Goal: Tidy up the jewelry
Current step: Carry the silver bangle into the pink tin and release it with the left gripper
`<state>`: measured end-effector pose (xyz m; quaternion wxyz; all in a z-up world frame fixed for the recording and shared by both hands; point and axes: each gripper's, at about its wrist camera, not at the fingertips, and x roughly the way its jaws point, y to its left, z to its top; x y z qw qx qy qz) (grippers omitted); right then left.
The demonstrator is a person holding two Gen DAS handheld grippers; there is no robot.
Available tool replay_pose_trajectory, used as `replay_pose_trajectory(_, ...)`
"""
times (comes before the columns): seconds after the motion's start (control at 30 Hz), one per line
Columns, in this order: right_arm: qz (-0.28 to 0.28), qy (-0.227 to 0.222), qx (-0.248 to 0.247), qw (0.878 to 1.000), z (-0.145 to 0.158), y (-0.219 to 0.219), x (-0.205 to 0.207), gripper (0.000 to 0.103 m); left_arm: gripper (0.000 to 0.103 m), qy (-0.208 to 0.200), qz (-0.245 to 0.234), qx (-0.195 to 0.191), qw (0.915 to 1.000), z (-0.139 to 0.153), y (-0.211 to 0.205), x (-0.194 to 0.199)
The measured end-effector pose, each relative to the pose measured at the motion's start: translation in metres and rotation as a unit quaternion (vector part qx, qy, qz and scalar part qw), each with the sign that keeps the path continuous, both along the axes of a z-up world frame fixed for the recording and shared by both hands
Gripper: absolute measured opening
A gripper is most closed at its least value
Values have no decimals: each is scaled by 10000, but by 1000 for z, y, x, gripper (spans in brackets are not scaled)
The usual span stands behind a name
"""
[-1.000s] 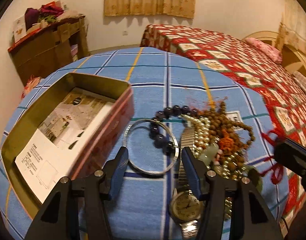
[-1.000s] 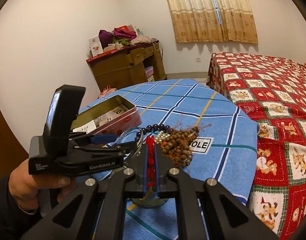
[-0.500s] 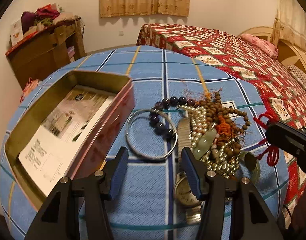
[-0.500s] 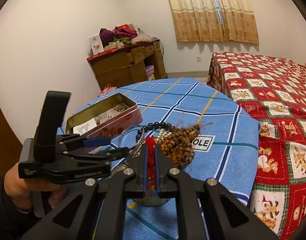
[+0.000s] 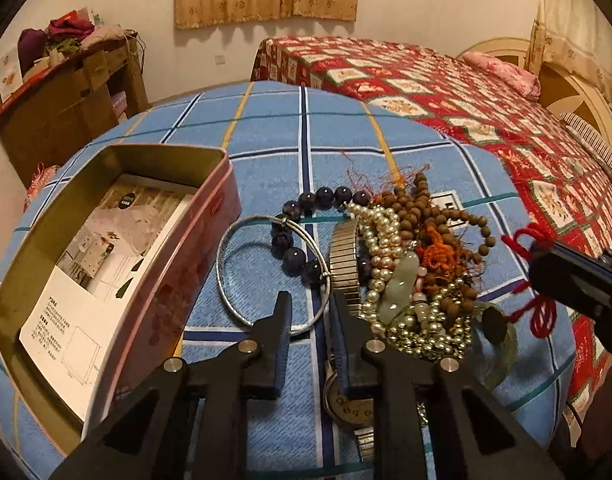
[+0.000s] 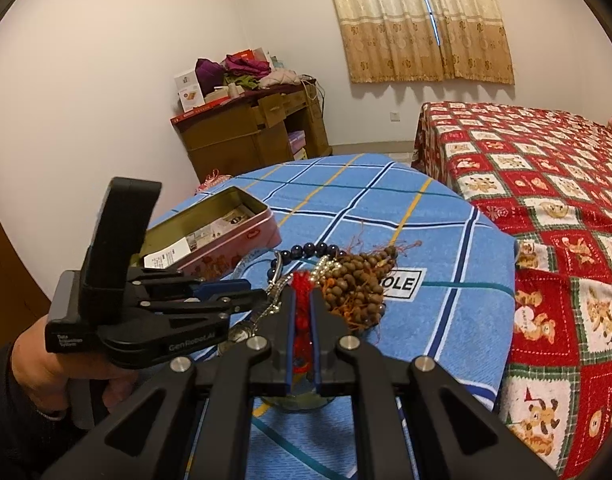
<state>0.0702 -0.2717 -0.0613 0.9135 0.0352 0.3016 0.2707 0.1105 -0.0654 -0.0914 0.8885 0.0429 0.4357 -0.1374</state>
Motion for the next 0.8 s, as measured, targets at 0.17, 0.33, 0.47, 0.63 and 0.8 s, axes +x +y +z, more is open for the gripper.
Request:
replay_pose_trajectory(0.17,10,-23,-10,10000,1,0,0,9,10,27,-115,0,9999,0,1,0)
replay_pose_trajectory(0.33,-7,-43,30,10000,3,-1,0,9,2,-49,-144,-88,9998,6,4,-9)
replay_pose_trajectory(0.47,-34,-134,77,9999,11,-5,-1,10,2,-451,-143,-42,9989,29,8,-24)
replay_pose_trajectory(0.63,-27,-244,119,9996,22,-6,-3,10,2,-824,-170,-113,9964,57,17,-40)
replay_pose_trajectory(0.8,40,-221,285,9993,32,-10,4,10,2,-1087,-167,-186,9938,78,25,-49)
